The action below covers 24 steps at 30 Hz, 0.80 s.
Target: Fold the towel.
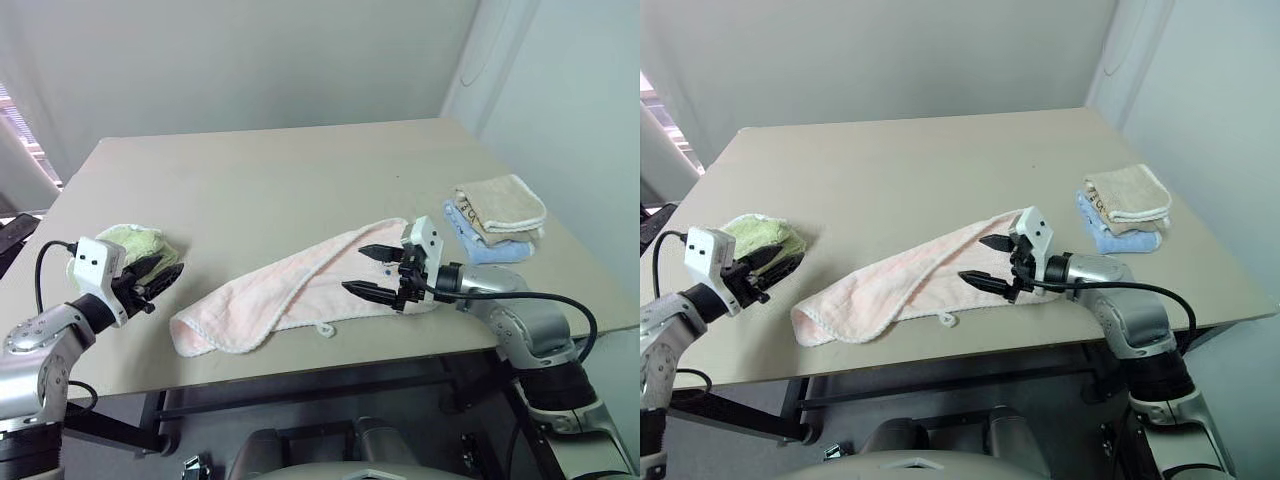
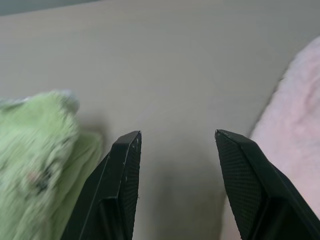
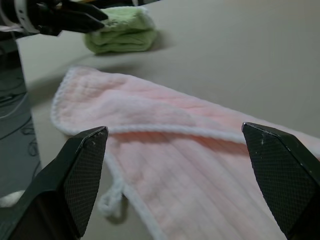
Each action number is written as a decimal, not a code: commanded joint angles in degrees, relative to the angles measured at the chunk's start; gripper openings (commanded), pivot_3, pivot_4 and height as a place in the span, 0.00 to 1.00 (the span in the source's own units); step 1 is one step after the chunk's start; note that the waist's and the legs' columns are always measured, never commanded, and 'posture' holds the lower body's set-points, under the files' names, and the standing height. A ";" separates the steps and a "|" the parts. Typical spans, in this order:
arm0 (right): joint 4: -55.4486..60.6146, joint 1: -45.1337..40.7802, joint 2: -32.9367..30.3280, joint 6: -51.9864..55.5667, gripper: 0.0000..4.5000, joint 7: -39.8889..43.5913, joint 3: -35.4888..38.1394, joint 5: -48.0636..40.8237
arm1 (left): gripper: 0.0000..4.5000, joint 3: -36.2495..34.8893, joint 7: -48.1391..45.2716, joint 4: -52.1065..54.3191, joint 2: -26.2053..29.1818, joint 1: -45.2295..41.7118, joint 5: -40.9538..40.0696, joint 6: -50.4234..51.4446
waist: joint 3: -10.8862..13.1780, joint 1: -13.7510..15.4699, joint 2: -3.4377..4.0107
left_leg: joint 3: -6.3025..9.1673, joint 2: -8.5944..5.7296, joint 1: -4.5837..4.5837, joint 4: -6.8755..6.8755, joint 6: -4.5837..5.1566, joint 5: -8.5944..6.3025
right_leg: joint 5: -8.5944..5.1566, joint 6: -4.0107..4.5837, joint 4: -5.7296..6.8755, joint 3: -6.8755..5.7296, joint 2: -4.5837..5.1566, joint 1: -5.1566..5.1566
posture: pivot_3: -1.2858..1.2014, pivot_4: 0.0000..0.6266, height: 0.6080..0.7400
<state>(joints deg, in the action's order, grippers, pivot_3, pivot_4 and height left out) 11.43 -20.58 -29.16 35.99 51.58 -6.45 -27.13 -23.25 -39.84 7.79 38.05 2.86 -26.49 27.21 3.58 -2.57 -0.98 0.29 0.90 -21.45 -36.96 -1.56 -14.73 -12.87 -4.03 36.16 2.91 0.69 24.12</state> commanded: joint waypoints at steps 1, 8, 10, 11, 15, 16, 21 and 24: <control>-0.42 -2.48 1.01 -0.93 1.00 1.38 0.83 -1.70 | 0.55 -0.89 0.30 4.08 0.66 -0.40 -0.99 0.15 | 0.00 0.06 0.00 | 0.00 0.01 0.00 0.00 0.00 0.00 | 0.00 0.00 0.00 -0.01 0.00 0.00 | 0.52 0.00 0.92; -0.82 -2.49 2.33 3.29 1.00 -0.91 4.79 -6.26 | 0.55 1.61 -0.02 6.23 0.39 -0.67 -1.04 0.71 | 0.00 -0.01 0.00 | 0.00 0.00 0.00 -0.02 -0.01 0.00 | 0.00 0.01 -0.01 -0.01 0.01 -0.02 | 0.52 0.00 0.92; -1.70 -2.68 1.72 3.12 1.00 -3.16 3.86 -3.46 | 0.55 2.85 -0.26 6.64 0.00 -0.51 -0.60 0.26 | 0.00 0.00 0.00 | 0.00 0.00 -0.01 -0.01 -0.01 0.00 | 0.00 0.01 -0.01 -0.01 0.02 -0.01 | 0.52 0.00 0.92; -2.34 -2.70 1.57 1.36 1.00 -4.02 3.41 -1.54 | 0.55 3.31 -0.14 6.39 -0.51 -0.84 -0.66 0.15 | -0.01 0.00 0.00 | 0.00 -0.01 -0.02 0.00 -0.01 0.00 | 0.00 0.01 -0.01 -0.01 0.02 0.00 | 0.52 0.00 0.92; -7.98 -5.01 1.35 0.51 1.00 -8.79 4.52 2.69 | 0.55 6.95 -0.53 4.57 -2.43 -2.88 0.28 -1.08 | 0.00 -0.01 0.01 | -0.01 -0.02 0.00 -0.01 -0.01 0.00 | 0.00 0.01 -0.01 -0.01 0.01 0.01 | 0.52 0.00 0.92; -9.72 -5.53 0.96 -0.11 1.00 -9.19 4.91 3.49 | 0.55 8.07 -0.24 4.03 -3.17 -3.51 0.83 -1.46 | 0.00 -0.02 0.01 | -0.02 -0.03 0.00 -0.03 -0.01 0.00 | 0.01 0.02 -0.01 -0.01 0.01 0.00 | 0.52 0.00 0.92; -19.67 -8.77 2.00 -15.66 1.00 -13.68 7.01 10.33 | 0.55 12.41 -0.58 0.24 -5.45 -8.57 2.49 -3.48 | -0.01 -0.01 0.01 | -0.01 -0.08 0.00 -0.05 0.00 0.00 | 0.03 0.04 -0.02 0.00 -0.03 -0.04 | 0.52 0.00 0.92; -29.11 -13.92 4.48 -15.85 1.00 -18.80 8.33 11.86 | 0.55 13.75 -0.68 -3.18 -6.35 -11.76 3.89 -5.67 | -0.01 -0.34 0.01 | -0.04 -0.09 0.01 -0.05 0.01 0.01 | 0.14 0.04 0.00 0.05 -0.09 -0.03 | 0.52 0.00 0.92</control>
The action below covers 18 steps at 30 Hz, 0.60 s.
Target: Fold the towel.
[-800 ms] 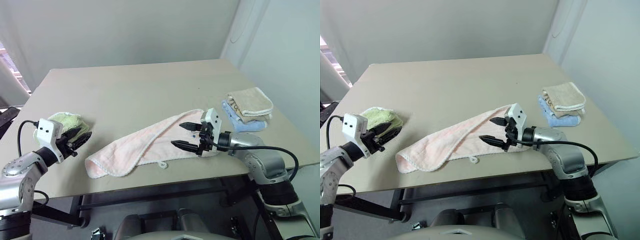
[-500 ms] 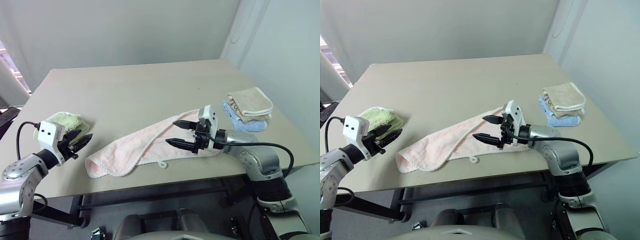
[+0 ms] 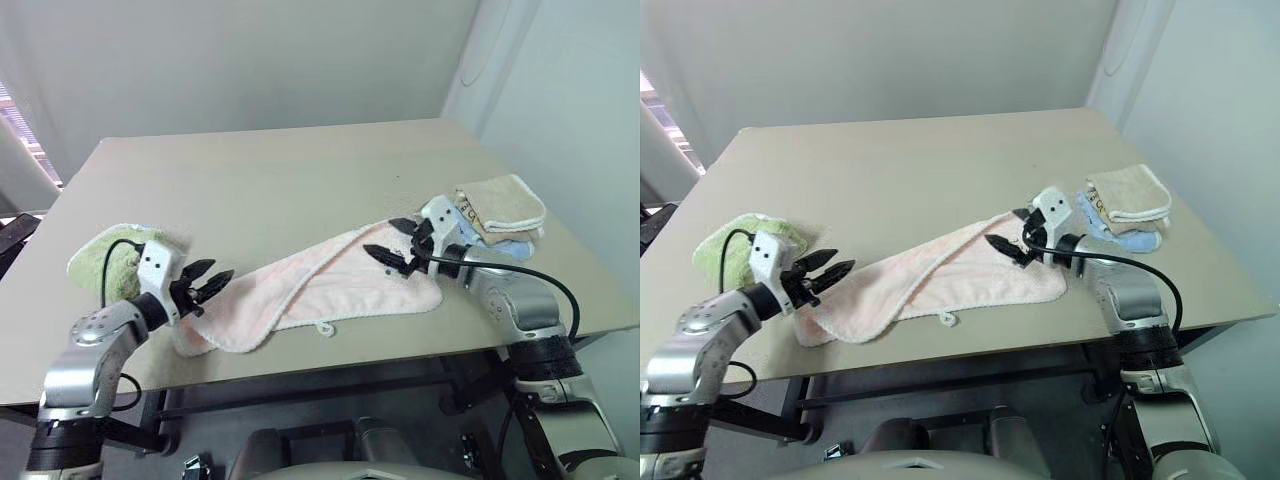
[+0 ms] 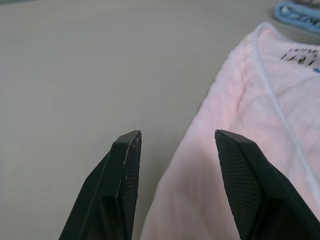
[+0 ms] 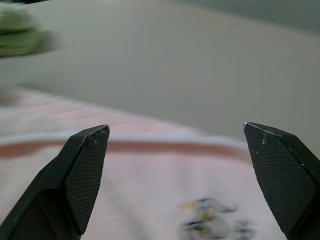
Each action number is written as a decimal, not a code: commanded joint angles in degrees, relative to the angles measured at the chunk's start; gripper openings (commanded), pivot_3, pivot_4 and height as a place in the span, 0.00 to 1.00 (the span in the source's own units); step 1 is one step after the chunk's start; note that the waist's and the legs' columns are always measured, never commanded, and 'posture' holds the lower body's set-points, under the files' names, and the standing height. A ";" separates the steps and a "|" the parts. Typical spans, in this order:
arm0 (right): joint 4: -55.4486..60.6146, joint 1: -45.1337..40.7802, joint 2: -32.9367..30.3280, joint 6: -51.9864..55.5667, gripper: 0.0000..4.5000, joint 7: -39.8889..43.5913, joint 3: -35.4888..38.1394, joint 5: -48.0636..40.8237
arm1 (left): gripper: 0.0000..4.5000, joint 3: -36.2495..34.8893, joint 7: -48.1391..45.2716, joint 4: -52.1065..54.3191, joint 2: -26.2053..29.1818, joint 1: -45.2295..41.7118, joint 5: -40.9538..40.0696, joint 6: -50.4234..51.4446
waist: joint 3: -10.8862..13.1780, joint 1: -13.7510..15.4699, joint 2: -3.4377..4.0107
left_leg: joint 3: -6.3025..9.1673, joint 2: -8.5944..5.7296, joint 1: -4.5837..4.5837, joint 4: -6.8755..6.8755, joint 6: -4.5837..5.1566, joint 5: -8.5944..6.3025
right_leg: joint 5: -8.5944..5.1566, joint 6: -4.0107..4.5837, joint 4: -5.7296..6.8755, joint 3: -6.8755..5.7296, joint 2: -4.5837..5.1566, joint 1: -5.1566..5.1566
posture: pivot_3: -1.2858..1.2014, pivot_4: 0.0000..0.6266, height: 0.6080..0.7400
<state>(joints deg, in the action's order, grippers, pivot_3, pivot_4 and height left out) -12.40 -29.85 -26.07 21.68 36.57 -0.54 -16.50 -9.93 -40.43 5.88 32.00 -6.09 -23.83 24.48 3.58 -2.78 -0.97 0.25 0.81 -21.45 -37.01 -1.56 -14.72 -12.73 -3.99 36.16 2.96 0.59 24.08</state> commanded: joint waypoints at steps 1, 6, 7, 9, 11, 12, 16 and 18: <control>-7.52 -5.72 1.56 -1.11 1.00 -3.41 2.55 1.15 | 0.55 0.71 0.11 -1.76 -0.69 -3.42 1.52 -3.22 | 0.00 -0.22 0.00 | -0.01 0.01 0.00 0.00 0.00 0.00 | 0.08 0.02 0.00 0.01 -0.02 0.01 | 0.52 0.00 0.92; -28.97 -16.90 3.92 -3.64 1.00 -8.24 -0.02 7.77 | 0.55 0.95 -0.01 -3.23 -1.73 -5.19 1.51 -4.54 | 0.00 -1.30 0.01 | 0.00 0.01 0.02 0.03 0.01 0.01 | 0.12 0.04 0.04 0.02 -0.03 0.00 | 0.52 0.00 0.92; -33.13 -18.90 4.67 -6.24 1.00 -9.13 0.74 8.03 | 0.55 1.03 0.08 -3.19 -1.84 -5.29 1.53 -4.61 | 0.00 -1.36 0.01 | 0.00 0.01 0.00 0.01 0.02 0.01 | 0.15 0.07 0.03 0.03 -0.02 0.00 | 0.52 0.00 0.92; -39.61 -21.77 5.63 -10.35 1.00 -9.43 1.13 8.77 | 0.55 1.05 0.09 -2.98 -1.85 -5.33 1.62 -4.76 | 0.00 -1.39 0.01 | 0.00 0.00 0.00 0.02 0.02 0.01 | 0.17 0.05 0.03 0.05 -0.02 0.00 | 0.52 0.00 0.92; -45.44 -23.96 6.23 -14.69 1.00 -9.70 -0.41 11.34 | 0.55 0.71 0.12 -2.39 -1.50 -5.14 1.62 -4.83 | 0.00 -1.38 0.01 | 0.01 0.00 0.00 0.05 0.02 0.01 | 0.17 0.04 0.03 0.05 -0.02 0.00 | 0.52 0.00 0.92; -48.31 -25.07 6.60 -16.41 1.00 -10.37 -0.86 12.50 | 0.55 0.20 0.38 -2.19 -1.25 -5.03 1.59 -4.88 | 0.00 -1.39 0.01 | 0.01 0.00 -0.01 0.06 0.02 0.01 | 0.17 0.04 0.03 0.05 -0.02 0.00 | 0.52 0.00 0.92; -56.69 -28.70 8.01 -17.29 1.00 -12.12 -0.31 14.21 | 0.55 -1.02 1.11 -1.08 -0.50 -4.09 1.29 -4.68 | 0.00 -1.43 0.02 | 0.01 0.00 -0.01 0.04 0.02 0.01 | 0.18 0.04 0.04 0.06 -0.02 0.00 | 0.52 0.00 0.92; -59.20 -29.64 8.52 -17.45 1.00 -13.89 -0.95 16.01 | 0.55 -1.15 1.37 0.35 -0.11 -3.04 1.32 -4.50 | 0.00 -1.46 0.02 | 0.01 0.01 0.00 0.04 0.02 0.01 | 0.18 0.03 0.04 0.07 -0.02 0.00 | 0.52 0.00 0.92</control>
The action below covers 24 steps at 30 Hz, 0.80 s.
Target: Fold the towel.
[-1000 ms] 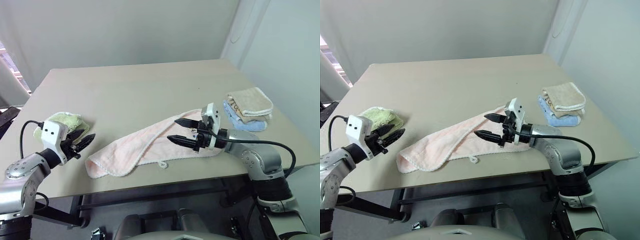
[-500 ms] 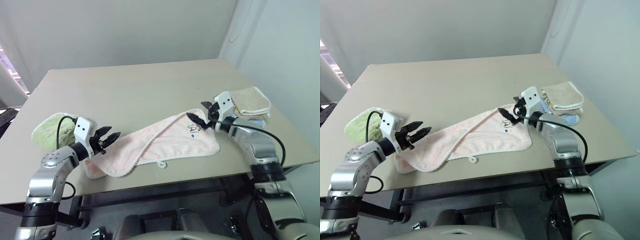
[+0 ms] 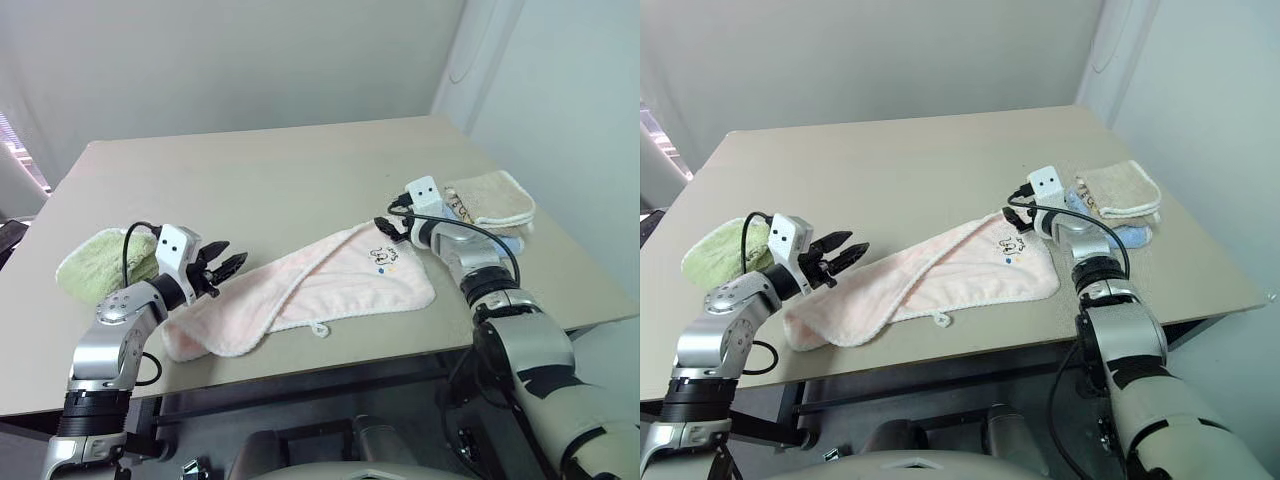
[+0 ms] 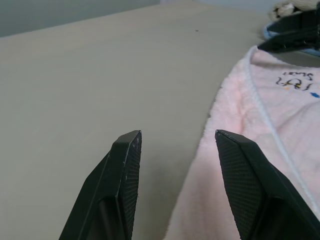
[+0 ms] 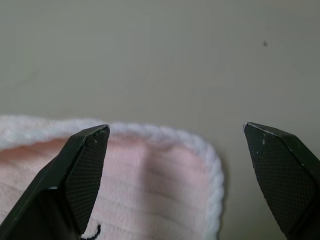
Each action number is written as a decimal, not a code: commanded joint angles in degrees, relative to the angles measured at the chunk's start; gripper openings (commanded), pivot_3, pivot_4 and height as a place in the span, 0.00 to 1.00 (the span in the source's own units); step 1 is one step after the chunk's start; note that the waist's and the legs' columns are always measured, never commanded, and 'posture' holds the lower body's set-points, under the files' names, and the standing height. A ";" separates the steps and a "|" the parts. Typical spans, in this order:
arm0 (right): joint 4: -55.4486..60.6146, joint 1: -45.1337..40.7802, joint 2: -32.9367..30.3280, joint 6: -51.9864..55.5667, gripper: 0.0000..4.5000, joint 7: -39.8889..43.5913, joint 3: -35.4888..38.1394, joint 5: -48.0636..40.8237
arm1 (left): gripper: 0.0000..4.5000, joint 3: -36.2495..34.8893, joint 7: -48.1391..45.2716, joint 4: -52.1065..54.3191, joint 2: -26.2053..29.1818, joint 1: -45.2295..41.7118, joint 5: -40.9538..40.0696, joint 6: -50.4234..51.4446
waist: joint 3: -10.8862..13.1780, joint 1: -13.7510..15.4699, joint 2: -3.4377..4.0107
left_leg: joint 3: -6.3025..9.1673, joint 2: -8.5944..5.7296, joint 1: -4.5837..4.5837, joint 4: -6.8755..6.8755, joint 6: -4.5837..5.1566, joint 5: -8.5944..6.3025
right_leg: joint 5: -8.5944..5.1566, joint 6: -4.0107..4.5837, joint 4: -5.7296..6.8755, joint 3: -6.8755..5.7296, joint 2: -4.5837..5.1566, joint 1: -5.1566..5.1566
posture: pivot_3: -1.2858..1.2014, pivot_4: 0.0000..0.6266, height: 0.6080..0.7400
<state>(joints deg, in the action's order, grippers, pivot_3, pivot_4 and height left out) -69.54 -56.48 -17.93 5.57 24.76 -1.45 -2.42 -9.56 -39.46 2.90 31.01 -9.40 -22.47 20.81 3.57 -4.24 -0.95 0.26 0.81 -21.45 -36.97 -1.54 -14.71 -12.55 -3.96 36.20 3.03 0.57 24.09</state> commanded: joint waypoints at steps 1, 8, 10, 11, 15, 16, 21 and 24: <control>-2.89 -3.28 0.64 -1.47 1.00 -2.74 -0.13 2.57 | 0.55 -1.69 0.62 4.03 1.02 0.75 0.04 -0.76 | 0.00 0.00 0.00 | 0.00 0.00 0.00 0.00 0.00 0.00 | 0.01 0.01 0.00 0.00 0.00 0.00 | 0.52 0.00 0.92; -6.24 -4.45 2.92 1.67 1.00 -6.11 1.92 3.35 | 0.55 -3.17 2.42 7.55 1.18 4.03 -0.24 -0.28 | 0.00 -0.13 0.02 | 0.01 0.00 0.01 0.00 0.00 0.00 | 0.01 0.02 0.03 0.01 0.00 0.00 | 0.52 0.00 0.92; -6.56 -4.78 3.49 2.65 0.96 -6.19 3.29 2.64 | 0.55 -3.51 2.89 8.15 1.25 4.66 -0.28 -0.17 | -0.01 -0.16 0.02 | 0.01 0.00 0.02 0.00 0.00 0.00 | 0.01 0.02 0.04 0.02 0.00 0.00 | 0.52 0.00 0.92; -6.70 -4.93 3.57 3.07 0.91 -6.53 4.04 2.34 | 0.55 -3.70 3.10 8.49 1.28 4.97 -0.37 -0.10 | -0.01 -0.17 0.02 | 0.02 0.01 0.02 -0.01 0.00 0.00 | 0.00 0.00 0.04 0.01 -0.01 0.00 | 0.52 0.00 0.92; -6.71 -5.29 3.31 3.08 0.64 -7.17 5.46 2.69 | 0.55 -4.59 3.64 10.25 1.23 6.75 -0.84 0.40 | -0.01 -0.16 0.02 | 0.02 0.00 0.02 -0.01 0.00 0.00 | -0.01 -0.01 0.04 0.01 0.00 -0.01 | 0.52 0.00 0.92; -6.66 -5.46 3.27 3.17 0.57 -7.09 5.90 2.60 | 0.55 -4.64 3.81 10.51 1.27 7.11 -0.72 0.42 | -0.01 -0.16 0.02 | 0.02 0.00 0.02 -0.01 0.00 0.00 | -0.01 -0.01 0.04 0.01 0.00 -0.01 | 0.52 0.00 0.92; -6.08 -6.14 2.94 0.50 0.14 -7.88 5.79 4.04 | 0.55 -5.18 3.72 11.06 2.14 8.06 -0.81 0.51 | 0.00 -0.42 0.03 | 0.02 0.00 0.03 -0.01 0.00 0.00 | -0.03 -0.03 0.04 0.01 -0.01 -0.01 | 0.52 0.00 0.92; -5.96 -6.49 2.88 0.17 0.14 -9.39 7.15 3.19 | 0.55 -5.78 3.30 10.99 3.00 8.67 -1.23 0.72 | 0.00 -0.73 0.04 | 0.03 0.01 0.02 0.00 0.00 0.00 | -0.03 -0.04 0.04 0.01 -0.01 -0.01 | 0.52 0.00 0.92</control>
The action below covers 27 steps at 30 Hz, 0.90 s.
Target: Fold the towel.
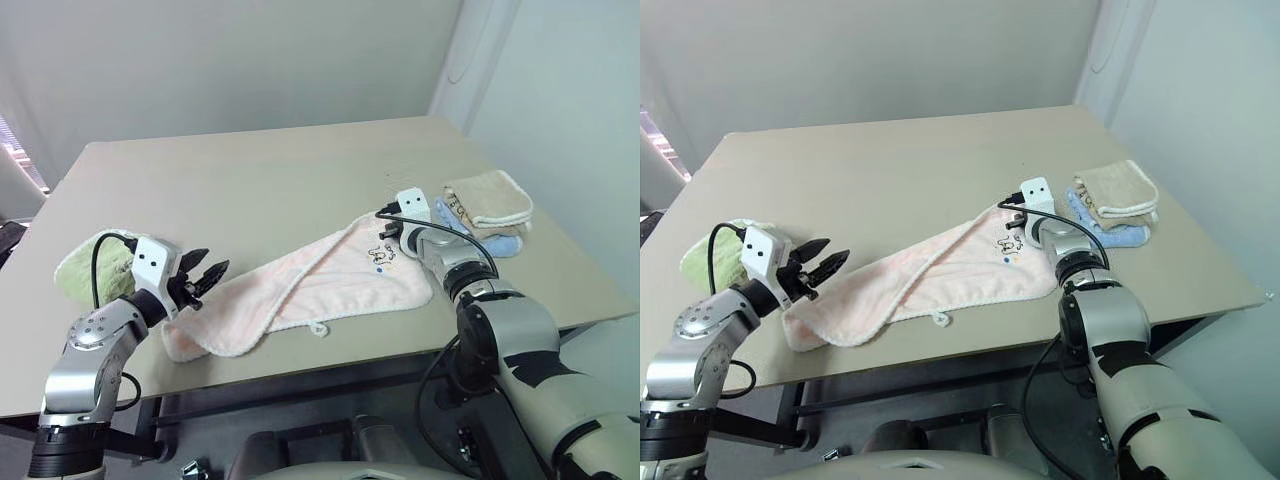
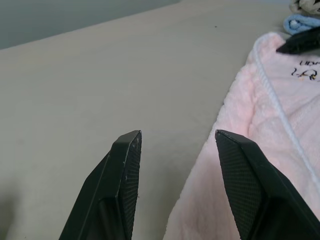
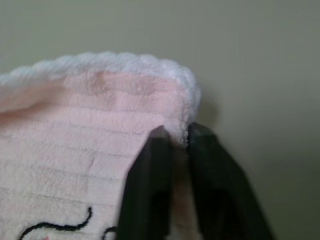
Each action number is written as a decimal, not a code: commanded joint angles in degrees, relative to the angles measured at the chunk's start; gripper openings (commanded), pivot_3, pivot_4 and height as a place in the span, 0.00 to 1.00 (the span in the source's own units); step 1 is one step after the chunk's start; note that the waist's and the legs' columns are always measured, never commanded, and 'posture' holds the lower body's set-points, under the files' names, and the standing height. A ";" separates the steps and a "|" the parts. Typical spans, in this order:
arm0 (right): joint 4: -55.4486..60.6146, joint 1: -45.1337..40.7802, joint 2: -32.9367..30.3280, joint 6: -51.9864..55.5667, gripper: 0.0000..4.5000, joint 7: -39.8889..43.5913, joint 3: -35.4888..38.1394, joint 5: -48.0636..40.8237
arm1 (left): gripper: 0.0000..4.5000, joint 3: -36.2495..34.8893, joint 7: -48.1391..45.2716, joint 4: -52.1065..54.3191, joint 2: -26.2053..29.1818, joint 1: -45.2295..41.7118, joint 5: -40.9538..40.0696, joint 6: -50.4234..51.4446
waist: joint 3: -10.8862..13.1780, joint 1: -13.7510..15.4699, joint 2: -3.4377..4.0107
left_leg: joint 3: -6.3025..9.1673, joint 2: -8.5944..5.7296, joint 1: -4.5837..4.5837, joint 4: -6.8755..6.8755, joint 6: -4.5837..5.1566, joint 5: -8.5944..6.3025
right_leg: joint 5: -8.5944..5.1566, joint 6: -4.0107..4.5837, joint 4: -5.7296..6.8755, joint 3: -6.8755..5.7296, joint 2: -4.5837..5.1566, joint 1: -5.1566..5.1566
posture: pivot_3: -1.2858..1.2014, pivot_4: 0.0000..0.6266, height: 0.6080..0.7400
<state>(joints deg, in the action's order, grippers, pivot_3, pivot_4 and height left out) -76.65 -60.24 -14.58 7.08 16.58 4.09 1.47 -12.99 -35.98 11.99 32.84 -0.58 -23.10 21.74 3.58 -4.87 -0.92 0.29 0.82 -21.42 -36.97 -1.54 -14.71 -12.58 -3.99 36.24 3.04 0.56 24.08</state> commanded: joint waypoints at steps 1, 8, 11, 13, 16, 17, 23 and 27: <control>1.40 -2.75 -0.30 -1.80 0.14 0.03 1.13 -0.23 | 0.55 -2.52 -0.59 2.04 1.65 0.32 -0.74 -0.07 | 0.00 -0.31 0.00 | 0.01 0.00 -0.01 0.00 0.00 0.00 | 0.00 0.00 0.00 0.00 0.00 0.00 | 0.52 0.00 0.92; 1.91 -2.51 -0.15 -3.84 0.00 0.64 -0.95 2.48 | 0.55 -1.83 -3.15 3.63 3.41 2.30 -1.21 0.75 | 0.01 -1.08 0.02 | 0.02 0.00 0.00 0.00 0.00 0.00 | 0.00 0.00 -0.01 0.00 0.01 0.00 | 0.52 0.00 0.92; 3.16 -3.10 -0.34 -5.42 0.00 2.15 -0.30 1.60 | 0.55 -2.53 -4.30 5.37 4.37 3.78 -1.98 1.73 | 0.02 -1.13 0.02 | 0.02 0.01 0.00 0.01 0.00 0.00 | 0.00 0.00 -0.01 0.00 0.01 0.00 | 0.52 0.00 0.92; 4.48 -3.78 -0.41 -6.41 0.00 3.82 0.28 0.63 | 0.55 -2.95 -5.46 6.39 5.41 5.41 -2.17 1.92 | 0.02 -1.27 0.04 | 0.02 0.02 0.00 0.01 0.00 0.00 | 0.00 0.00 -0.01 0.00 0.01 0.00 | 0.52 0.00 0.92; 7.86 -5.39 -1.01 -7.44 0.00 5.45 0.43 -0.06 | 0.55 -3.85 -7.27 8.80 6.78 8.85 -2.95 2.08 | 0.08 -1.54 0.12 | 0.01 0.03 -0.01 0.03 0.00 0.00 | -0.01 -0.01 -0.01 0.01 0.01 0.03 | 0.52 0.00 0.92; 8.90 -5.97 -1.24 -7.30 0.00 5.53 0.58 -0.36 | 0.55 -3.90 -7.81 9.73 6.96 9.77 -3.27 2.08 | 0.08 -1.70 0.13 | 0.02 0.03 -0.01 0.03 0.00 0.00 | -0.01 0.00 0.00 0.01 0.02 0.03 | 0.52 0.00 0.92; 16.31 -10.03 -1.57 -5.53 0.00 7.62 1.35 -2.65 | 0.55 4.28 -7.85 12.03 6.07 9.43 0.90 0.64 | 0.10 -1.91 0.17 | 0.06 0.05 -0.01 0.02 0.00 0.00 | -0.01 -0.01 0.00 -0.01 0.03 0.02 | 0.52 0.00 0.92; 19.95 -12.62 -1.33 -3.38 0.00 7.39 0.81 -2.53 | 0.55 7.68 -7.61 12.55 5.44 7.29 2.24 0.25 | 0.10 -2.08 0.17 | 0.04 0.04 -0.04 0.04 0.00 0.00 | -0.01 0.00 -0.01 -0.01 0.04 0.03 | 0.52 0.00 0.92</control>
<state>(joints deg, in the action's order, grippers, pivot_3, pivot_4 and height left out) -60.11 -70.17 -15.32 3.41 24.04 4.83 -0.35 -4.89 -43.66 22.43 38.00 8.11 -21.37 23.22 3.67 -6.95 -0.75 0.34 0.86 -21.46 -36.92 -1.54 -14.71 -12.59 -3.99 36.22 3.04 0.60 24.13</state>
